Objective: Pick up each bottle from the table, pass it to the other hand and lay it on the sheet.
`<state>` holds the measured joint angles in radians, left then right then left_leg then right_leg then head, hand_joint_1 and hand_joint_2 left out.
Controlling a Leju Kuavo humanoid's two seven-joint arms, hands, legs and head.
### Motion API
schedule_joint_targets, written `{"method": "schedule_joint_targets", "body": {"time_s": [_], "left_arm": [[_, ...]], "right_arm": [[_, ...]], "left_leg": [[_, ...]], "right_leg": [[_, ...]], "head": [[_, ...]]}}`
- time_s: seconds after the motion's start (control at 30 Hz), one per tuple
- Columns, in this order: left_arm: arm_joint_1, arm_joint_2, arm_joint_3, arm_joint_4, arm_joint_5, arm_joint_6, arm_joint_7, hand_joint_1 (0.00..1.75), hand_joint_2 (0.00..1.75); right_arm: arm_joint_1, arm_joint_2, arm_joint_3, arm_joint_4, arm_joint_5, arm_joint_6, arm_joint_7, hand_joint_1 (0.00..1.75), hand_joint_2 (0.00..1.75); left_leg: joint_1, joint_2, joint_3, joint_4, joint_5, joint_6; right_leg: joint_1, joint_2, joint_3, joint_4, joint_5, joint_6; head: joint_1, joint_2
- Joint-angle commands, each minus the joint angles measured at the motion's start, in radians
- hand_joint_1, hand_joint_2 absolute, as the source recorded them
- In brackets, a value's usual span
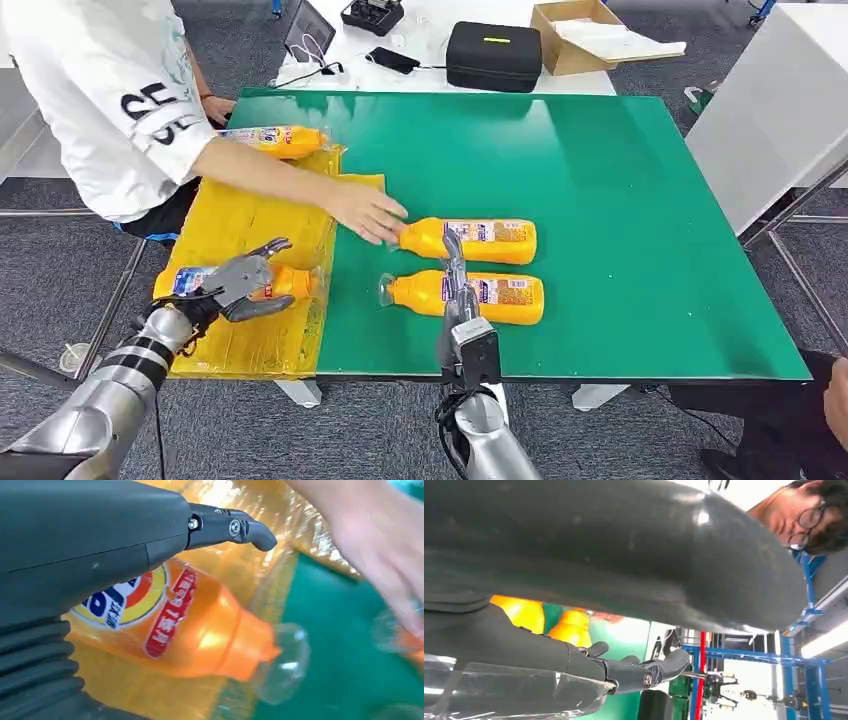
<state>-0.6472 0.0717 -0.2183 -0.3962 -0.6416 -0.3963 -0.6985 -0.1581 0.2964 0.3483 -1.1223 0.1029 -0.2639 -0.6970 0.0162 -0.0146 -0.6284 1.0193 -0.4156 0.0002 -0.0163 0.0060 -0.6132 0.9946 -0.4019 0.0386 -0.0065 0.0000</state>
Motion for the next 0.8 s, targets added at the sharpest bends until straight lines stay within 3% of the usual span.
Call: {"method": "schedule_joint_targets", "body": {"time_s": [0.03,0.07,0.1,0.17,0.23,0.57,0.6,0.7,0.8], "left_arm": [[0.101,-0.093,0.181,-0.119,0.269,0.079,0.0,0.0,0.0],[0.118,-0.121,0.266,-0.174,0.37,0.121,0.0,0.0,0.0],[0.132,-0.147,0.322,-0.234,0.42,0.239,0.0,0.0,1.75],[0.168,-0.168,0.34,-0.37,0.422,0.43,0.0,0.0,1.75],[0.187,-0.18,0.369,-0.434,0.455,0.495,0.0,0.0,1.75],[0.193,-0.177,0.366,-0.44,0.46,0.496,0.0,0.0,1.75],[0.208,-0.178,0.358,-0.474,0.461,0.537,0.0,0.0,1.75],[0.246,-0.165,0.317,-0.519,0.446,0.595,0.0,0.0,1.75],[0.258,-0.162,0.307,-0.512,0.448,0.591,0.0,0.0,1.75]], "right_arm": [[-0.073,-0.063,-0.005,0.106,0.076,-0.037,0.076,0.0,0.0],[-0.093,-0.087,0.02,0.13,0.163,-0.07,0.162,0.0,1.75],[-0.115,-0.12,0.041,0.15,0.274,-0.123,0.238,0.0,1.75],[-0.142,-0.166,0.033,0.149,0.382,-0.144,0.323,0.0,1.75],[-0.171,-0.214,0.011,0.133,0.474,-0.118,0.413,0.0,1.75],[-0.17,-0.21,-0.01,0.123,0.488,-0.09,0.415,0.0,1.75],[-0.178,-0.219,-0.003,0.13,0.539,-0.108,0.456,0.0,1.75],[-0.247,-0.307,0.018,0.155,0.611,0.024,0.578,0.0,1.75],[-0.279,-0.351,0.022,0.195,0.632,0.1,0.608,0.0,1.75]], "left_leg": [[0.0,0.0,0.002,-0.001,0.0,0.001],[-0.001,0.0,0.001,0.0,0.0,0.001],[-0.001,0.001,0.0,0.0,0.0,0.002],[-0.001,0.0,-0.002,0.0,0.0,0.001],[0.0,0.001,-0.003,0.001,0.0,0.002],[-0.001,0.003,-0.005,0.001,-0.001,0.001],[0.0,0.004,-0.002,0.001,-0.002,0.002],[-0.001,0.003,-0.006,0.001,0.0,0.001],[-0.002,0.002,-0.007,0.001,0.0,0.001]], "right_leg": [[0.0,-0.002,0.002,-0.002,0.0,-0.001],[0.0,-0.001,0.0,-0.001,0.0,-0.001],[0.0,-0.002,0.001,-0.002,0.0,-0.001],[0.0,-0.002,-0.001,-0.002,0.001,-0.001],[0.001,-0.001,-0.002,-0.002,0.001,0.0],[0.0,0.0,-0.005,-0.001,0.001,-0.001],[0.001,0.0,-0.002,-0.002,0.0,-0.002],[0.0,0.001,-0.007,-0.001,0.001,0.0],[-0.001,0.0,-0.007,-0.001,0.001,0.0]], "head": [[0.0,0.0],[0.0,0.0],[0.0,0.0],[0.0,0.0],[0.0,0.0],[0.0,0.0],[0.0,0.0],[0.0,0.0],[0.0,0.0]]}}
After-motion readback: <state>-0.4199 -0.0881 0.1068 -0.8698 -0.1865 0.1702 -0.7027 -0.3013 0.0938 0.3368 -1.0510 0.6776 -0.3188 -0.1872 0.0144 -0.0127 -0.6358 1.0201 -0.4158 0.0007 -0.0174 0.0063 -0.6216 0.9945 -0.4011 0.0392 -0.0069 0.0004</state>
